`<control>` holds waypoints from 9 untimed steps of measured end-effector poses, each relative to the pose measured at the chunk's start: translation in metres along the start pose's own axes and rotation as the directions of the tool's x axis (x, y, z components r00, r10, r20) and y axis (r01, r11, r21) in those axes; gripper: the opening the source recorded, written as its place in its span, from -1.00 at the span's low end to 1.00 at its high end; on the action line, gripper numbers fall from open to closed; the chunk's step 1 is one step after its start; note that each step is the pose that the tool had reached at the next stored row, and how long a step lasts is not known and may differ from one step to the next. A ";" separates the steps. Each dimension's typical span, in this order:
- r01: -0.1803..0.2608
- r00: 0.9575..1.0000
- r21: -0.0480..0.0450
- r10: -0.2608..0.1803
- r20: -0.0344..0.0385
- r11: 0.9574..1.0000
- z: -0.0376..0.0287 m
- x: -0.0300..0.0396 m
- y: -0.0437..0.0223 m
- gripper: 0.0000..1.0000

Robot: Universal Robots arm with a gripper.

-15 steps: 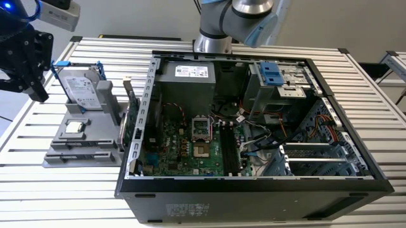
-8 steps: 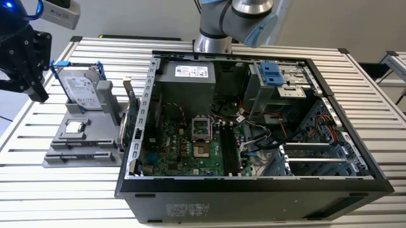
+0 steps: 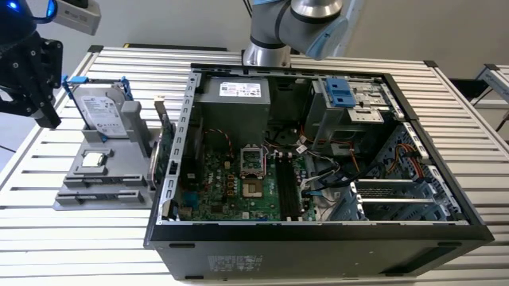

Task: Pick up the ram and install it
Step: 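Pick up the ram and move it above insertion slot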

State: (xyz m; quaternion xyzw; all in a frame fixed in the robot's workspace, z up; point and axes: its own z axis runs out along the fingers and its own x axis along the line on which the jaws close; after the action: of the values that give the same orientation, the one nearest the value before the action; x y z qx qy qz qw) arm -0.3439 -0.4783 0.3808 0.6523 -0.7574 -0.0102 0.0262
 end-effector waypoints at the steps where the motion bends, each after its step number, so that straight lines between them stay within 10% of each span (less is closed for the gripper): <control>1: 0.000 1.000 0.000 0.000 0.000 1.000 0.0000 0.0000 0.0000 -1.00; 9: 0.001 1.000 0.000 -0.001 0.000 1.000 0.0000 0.0000 0.0000 -1.00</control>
State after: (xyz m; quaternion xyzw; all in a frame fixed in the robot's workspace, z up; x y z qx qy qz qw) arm -0.3440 -0.4783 0.3807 0.6526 -0.7571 -0.0102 0.0262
